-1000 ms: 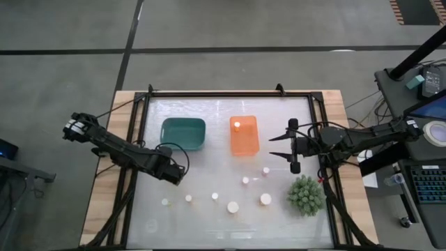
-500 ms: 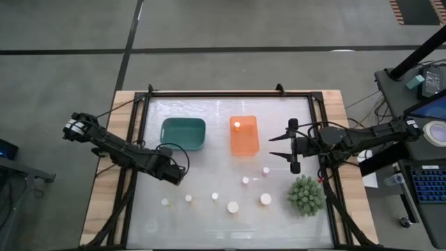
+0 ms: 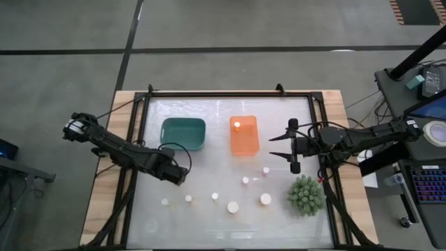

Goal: Pick and place medicine bottles into bin by pill shape (circle, oval)
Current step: Put the top left large orange pill bottle into the green bin

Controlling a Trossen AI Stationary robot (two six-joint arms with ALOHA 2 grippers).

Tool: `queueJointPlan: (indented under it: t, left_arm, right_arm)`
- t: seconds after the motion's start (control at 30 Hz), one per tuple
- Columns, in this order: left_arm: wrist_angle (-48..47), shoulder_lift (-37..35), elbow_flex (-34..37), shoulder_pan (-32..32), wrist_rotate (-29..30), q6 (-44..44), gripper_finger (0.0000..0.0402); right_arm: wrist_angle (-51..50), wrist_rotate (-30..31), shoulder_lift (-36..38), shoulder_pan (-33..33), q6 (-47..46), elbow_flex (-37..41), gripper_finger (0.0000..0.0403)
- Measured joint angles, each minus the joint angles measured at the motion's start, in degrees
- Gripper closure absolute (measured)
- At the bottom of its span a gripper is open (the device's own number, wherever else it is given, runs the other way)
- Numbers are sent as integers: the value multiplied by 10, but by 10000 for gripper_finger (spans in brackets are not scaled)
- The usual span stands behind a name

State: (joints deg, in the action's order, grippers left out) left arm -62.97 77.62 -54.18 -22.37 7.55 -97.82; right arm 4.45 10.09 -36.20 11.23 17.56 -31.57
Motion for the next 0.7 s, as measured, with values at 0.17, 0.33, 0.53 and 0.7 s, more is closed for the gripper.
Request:
queueJointPlan:
  t: [0.17,0.33,0.53,0.7]
  left_arm:
    - [-47,0,-63,12,0,41,209]
    - [-73,0,-119,41,18,97,209]
    - [-71,0,-165,115,30,214,209]
    - [-70,0,-186,202,40,331,210]
  right_arm:
    - [0,0,0,0,0,0,207]
    - [0,0,0,0,0,0,207]
    - [0,0,0,0,0,0,207]
    - [0,0,0,0,0,0,207]
